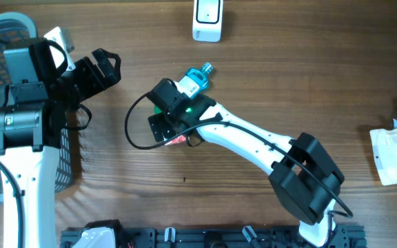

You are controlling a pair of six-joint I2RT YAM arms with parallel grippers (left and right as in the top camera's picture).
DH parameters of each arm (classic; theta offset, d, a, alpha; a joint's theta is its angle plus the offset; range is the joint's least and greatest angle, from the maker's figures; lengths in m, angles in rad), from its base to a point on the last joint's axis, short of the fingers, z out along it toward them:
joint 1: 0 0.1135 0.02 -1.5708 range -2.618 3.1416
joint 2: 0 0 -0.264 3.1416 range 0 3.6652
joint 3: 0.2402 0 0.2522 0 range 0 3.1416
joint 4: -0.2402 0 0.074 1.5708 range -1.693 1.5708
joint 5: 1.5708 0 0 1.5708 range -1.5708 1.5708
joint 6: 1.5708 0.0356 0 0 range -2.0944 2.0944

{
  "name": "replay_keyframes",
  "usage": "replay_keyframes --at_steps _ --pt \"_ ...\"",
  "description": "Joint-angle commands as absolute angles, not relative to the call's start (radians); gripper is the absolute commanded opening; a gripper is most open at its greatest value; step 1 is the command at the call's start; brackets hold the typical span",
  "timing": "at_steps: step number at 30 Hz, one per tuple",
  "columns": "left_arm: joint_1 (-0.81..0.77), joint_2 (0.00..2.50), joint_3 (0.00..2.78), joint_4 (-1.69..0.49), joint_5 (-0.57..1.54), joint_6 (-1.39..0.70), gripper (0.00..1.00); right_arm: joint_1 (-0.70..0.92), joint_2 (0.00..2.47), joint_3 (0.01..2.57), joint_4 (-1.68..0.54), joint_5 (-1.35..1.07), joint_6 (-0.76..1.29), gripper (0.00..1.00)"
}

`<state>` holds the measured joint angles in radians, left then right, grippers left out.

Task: Scan the item barcode
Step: 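Lower the right gripper onto the red tissue pack and grasp it, then lift the red tissue pack and carry it toward the scanner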

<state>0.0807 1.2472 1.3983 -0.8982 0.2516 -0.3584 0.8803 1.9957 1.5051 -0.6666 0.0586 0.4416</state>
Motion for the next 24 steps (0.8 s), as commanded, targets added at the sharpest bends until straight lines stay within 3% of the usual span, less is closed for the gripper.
replay_keyframes --at_steps 1,24 --pt "0.088 1.242 1.416 -0.899 0.233 -0.319 1.0 0.897 2.054 1.521 -0.662 0.093 0.411 1.0" --pt "0.088 1.242 1.416 -0.905 0.215 -0.318 1.0 0.9 2.157 1.518 -0.665 0.122 0.456 0.97"
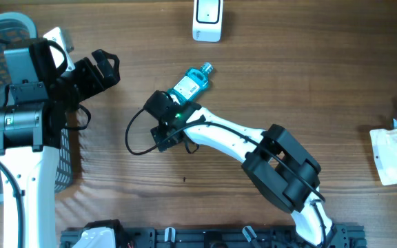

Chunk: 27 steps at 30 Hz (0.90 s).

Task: Scan the item barcode
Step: 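Lift the red tissue pack and carry it toward the scanner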

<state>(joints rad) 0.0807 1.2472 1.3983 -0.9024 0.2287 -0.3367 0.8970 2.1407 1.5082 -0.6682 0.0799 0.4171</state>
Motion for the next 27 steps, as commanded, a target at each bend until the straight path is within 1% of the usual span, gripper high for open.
replay_keyframes --at_steps 1,4,7,12,17,21,27 --pt "0.088 1.242 1.416 -0.907 0.215 -0.318 1.0 0.9 2.157 1.518 -0.665 0.136 0.481 0.96" --pt "0.088 1.242 1.416 -0.911 0.215 -0.317 1.0 0.9 2.157 1.518 -0.661 0.138 0.513 0.94" --pt "0.088 1.242 1.416 -0.911 0.215 -0.318 1.0 0.9 2.157 1.518 -0.664 0.142 0.527 0.84" --pt "0.088 1.242 1.416 -0.914 0.215 -0.318 1.0 0.9 2.157 1.518 -0.659 0.142 0.527 0.73" --pt "0.088 1.242 1.416 -0.921 0.215 -0.317 1.0 0.9 2.156 1.522 -0.673 0.121 0.539 0.71" --pt "0.088 1.242 1.416 -0.926 0.207 -0.318 1.0 0.899 2.155 1.543 -0.72 0.046 0.561 0.69" --pt "0.088 1.242 1.416 -0.934 0.207 -0.318 1.0 0.898 2.115 1.595 -0.803 -0.064 0.561 0.68"
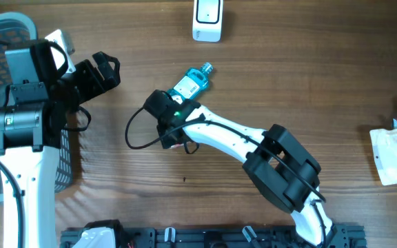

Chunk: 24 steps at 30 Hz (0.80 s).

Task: Scan the item barcode
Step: 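Lift the red tissue pack and carry it toward the scanner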

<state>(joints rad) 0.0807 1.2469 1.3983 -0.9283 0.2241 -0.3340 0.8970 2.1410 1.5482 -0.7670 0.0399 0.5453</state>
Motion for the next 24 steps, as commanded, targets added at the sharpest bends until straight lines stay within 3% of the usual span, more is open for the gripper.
replay_keyframes --at_steps 1,8,18,24 --pt "0.088 1.242 1.416 -0.938 0.207 -0.318 1.0 0.895 2.099 1.616 -0.838 -0.1 0.561 0.67" --pt "0.088 1.243 1.416 -0.961 0.208 -0.318 1.0 0.821 1.978 1.741 -1.103 -0.23 0.573 0.68" --pt "0.088 1.244 1.415 -0.978 0.208 -0.321 1.0 0.538 1.865 1.781 -1.349 -0.741 0.549 0.68" --pt "0.088 1.244 1.415 -1.022 0.208 -0.322 1.0 0.415 1.866 1.781 -1.491 -0.835 0.547 0.68"
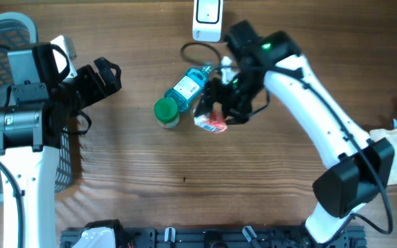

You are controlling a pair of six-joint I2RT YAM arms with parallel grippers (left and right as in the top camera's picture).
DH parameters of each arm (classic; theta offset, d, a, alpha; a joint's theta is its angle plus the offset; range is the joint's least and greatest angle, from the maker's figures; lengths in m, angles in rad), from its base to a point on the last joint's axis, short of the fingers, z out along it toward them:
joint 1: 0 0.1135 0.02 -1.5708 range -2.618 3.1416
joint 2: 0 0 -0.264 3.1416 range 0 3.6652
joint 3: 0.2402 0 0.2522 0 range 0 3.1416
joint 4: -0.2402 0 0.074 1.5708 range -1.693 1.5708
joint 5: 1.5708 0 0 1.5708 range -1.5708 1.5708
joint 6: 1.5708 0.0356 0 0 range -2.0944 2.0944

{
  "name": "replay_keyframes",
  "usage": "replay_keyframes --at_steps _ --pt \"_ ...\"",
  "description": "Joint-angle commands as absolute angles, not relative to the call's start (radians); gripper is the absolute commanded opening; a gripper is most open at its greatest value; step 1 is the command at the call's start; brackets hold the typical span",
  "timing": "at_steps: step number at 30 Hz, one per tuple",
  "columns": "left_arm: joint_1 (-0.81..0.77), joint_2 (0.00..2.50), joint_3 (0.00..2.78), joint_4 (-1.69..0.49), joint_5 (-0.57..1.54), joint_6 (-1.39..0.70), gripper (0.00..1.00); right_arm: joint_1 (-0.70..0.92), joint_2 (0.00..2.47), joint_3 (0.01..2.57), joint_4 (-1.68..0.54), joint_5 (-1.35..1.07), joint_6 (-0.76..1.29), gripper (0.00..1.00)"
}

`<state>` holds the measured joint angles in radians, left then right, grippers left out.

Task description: Scan the item barcode

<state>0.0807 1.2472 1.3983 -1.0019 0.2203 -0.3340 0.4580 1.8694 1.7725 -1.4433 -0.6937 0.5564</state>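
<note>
My right gripper hangs over the middle of the table, shut on a small red-and-white packet. The white barcode scanner stands at the far edge, a short way beyond the gripper. Just left of the packet lie a clear bottle with a blue label and a green-capped container. My left gripper hovers at the left, open and holding nothing.
A grey mesh basket fills the left edge under the left arm. A white crumpled bag and a small packet lie at the right edge. The right arm's black cable loops near the scanner.
My right gripper was low beside the bottle with a red item under it. It is now to the right and nearer the scanner, holding the red-and-white packet. The green-capped container is uncovered.
At first my right gripper sat low on the items left of the blue-labelled bottle, red showing beneath it. It stayed there with small shifts over the two following moments. Now it holds the packet off the table, closer to the scanner. The left arm stayed put.
</note>
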Motion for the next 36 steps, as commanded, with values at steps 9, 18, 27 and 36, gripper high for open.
replay_keyframes --at_steps 9,18,27,36 --pt "0.088 1.244 1.413 -1.078 0.208 -0.321 1.0 0.386 1.866 1.781 -1.565 -0.856 0.523 0.68" --pt "0.088 1.244 1.413 -1.078 0.208 -0.321 1.0 0.386 1.866 1.781 -1.553 -0.855 0.523 0.68" --pt "0.088 1.244 1.413 -1.078 0.208 -0.321 1.0 0.386 1.879 1.78 -1.047 -0.597 0.505 0.68" --pt "0.088 1.244 1.413 -1.078 0.208 -0.321 1.0 0.39 2.029 1.78 -0.42 -0.149 0.185 0.66"
